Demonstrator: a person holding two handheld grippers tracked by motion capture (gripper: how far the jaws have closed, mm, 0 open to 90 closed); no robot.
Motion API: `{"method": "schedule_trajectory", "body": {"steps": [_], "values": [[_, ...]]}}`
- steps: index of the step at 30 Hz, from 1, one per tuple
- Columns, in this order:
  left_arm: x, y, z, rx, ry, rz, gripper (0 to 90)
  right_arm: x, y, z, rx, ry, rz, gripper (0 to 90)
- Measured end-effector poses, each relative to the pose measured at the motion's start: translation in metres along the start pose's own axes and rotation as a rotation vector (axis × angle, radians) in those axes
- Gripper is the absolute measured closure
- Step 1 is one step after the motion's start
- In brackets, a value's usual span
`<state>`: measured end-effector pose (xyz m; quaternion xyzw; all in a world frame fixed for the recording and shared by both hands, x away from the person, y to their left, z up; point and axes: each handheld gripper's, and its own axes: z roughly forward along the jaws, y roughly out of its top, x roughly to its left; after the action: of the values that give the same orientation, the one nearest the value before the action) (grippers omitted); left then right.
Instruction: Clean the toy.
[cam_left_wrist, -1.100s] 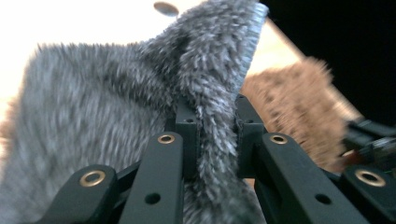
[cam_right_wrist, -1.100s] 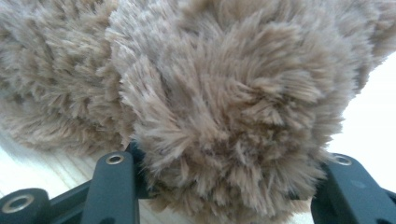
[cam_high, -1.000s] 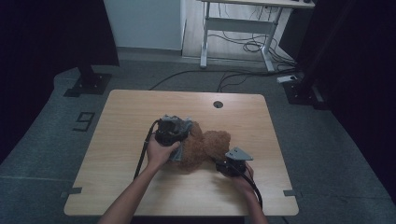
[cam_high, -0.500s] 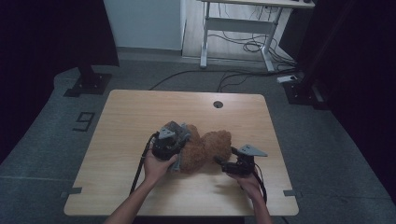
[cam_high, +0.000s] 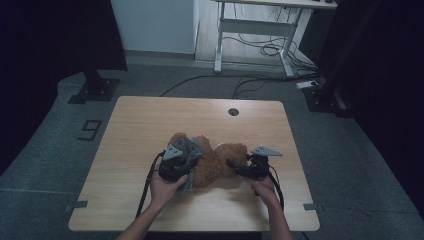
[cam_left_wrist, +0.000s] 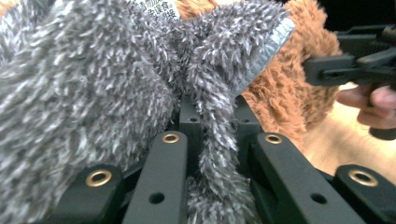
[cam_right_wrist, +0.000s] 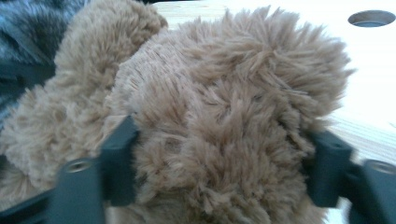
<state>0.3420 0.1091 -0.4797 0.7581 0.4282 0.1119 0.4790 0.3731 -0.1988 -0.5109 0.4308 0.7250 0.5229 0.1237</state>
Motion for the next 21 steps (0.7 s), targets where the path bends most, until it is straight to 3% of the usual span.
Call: {"method": "schedule_trajectory", "body": {"steps": [3, 6, 10, 13, 16, 18, 21], "values": [[-0.004, 0.001, -0.003, 0.004, -0.016, 0.005, 79.0, 0.006, -0.009, -0.005, -0.014, -0.022, -0.046, 39.9], [-0.008, 0.010, -0.013, 0.004, -0.038, -0.001, 78.5, 0.009, -0.017, -0.010, -0.027, -0.038, -0.067, 43.7], [-0.022, 0.036, -0.027, -0.043, -0.007, 0.051, 78.5, 0.017, -0.025, -0.013, -0.053, -0.088, -0.077, 46.4], [-0.040, 0.060, -0.026, -0.058, -0.012, 0.094, 78.3, 0.021, -0.028, -0.013, -0.062, -0.112, -0.084, 46.6], [-0.066, 0.081, -0.013, -0.065, -0.009, 0.162, 78.1, 0.022, -0.029, -0.014, -0.064, -0.118, -0.083, 46.6], [-0.083, 0.092, 0.002, -0.056, -0.026, 0.186, 78.0, 0.022, -0.030, -0.014, -0.068, -0.121, -0.084, 46.6], [-0.103, 0.100, 0.034, 0.004, -0.046, 0.217, 77.9, 0.023, -0.031, -0.015, -0.072, -0.125, -0.086, 46.5]]}}
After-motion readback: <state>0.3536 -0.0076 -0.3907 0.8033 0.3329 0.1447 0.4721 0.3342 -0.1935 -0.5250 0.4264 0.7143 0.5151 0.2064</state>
